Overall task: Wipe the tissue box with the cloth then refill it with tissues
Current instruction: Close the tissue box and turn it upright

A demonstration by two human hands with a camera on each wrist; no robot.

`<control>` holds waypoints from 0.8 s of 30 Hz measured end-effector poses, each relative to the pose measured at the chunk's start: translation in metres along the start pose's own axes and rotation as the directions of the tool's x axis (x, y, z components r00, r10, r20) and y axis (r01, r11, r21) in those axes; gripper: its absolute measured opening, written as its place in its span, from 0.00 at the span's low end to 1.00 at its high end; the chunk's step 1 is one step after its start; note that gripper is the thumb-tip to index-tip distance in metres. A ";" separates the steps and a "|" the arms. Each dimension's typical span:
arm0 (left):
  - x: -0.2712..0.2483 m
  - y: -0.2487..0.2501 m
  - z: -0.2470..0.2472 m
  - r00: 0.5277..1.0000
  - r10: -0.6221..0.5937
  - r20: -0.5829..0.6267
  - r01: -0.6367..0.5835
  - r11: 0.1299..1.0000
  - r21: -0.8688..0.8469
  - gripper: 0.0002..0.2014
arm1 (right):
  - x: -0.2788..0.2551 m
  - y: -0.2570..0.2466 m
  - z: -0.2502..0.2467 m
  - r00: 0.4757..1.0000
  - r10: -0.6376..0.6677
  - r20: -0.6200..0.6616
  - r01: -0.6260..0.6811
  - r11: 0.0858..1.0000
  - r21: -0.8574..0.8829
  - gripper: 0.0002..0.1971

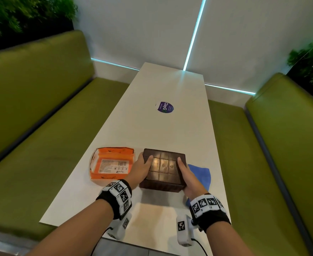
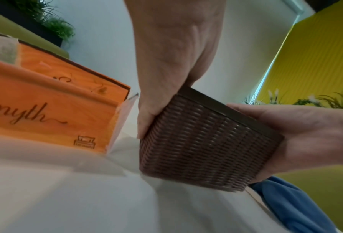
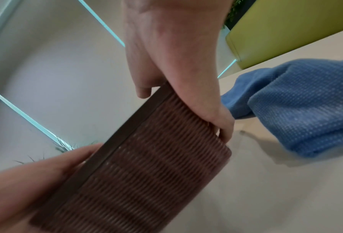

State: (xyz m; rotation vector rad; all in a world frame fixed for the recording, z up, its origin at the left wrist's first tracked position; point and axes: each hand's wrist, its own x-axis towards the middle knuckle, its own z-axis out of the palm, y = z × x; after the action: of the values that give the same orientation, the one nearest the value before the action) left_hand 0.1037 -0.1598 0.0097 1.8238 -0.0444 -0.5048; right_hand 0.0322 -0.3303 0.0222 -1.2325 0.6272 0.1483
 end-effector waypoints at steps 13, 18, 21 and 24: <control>-0.059 0.047 -0.024 0.997 -0.027 0.074 0.055 0.911 -0.409 0.20 | -0.042 -0.007 -0.002 0.958 -0.269 0.100 0.266 0.963 0.046 0.29; -0.067 0.043 -0.016 0.988 0.155 0.005 -0.147 0.945 -0.292 0.26 | -0.042 -0.013 0.002 0.986 -0.144 0.083 0.142 0.989 0.035 0.40; -0.070 0.042 -0.018 0.981 0.188 0.040 -0.166 0.933 -0.318 0.21 | -0.046 -0.012 0.007 0.975 -0.220 -0.042 0.219 0.975 -0.032 0.38; -0.070 0.043 -0.029 0.976 0.173 0.134 -0.123 0.940 -0.319 0.25 | -0.052 -0.007 0.006 0.959 -0.282 -0.023 0.281 0.959 -0.047 0.37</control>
State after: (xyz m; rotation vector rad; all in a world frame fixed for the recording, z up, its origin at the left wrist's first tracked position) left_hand 0.0603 -0.1269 0.0781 1.4578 -0.2014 -0.5186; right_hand -0.0059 -0.3159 0.0565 -1.3544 0.4692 -0.0953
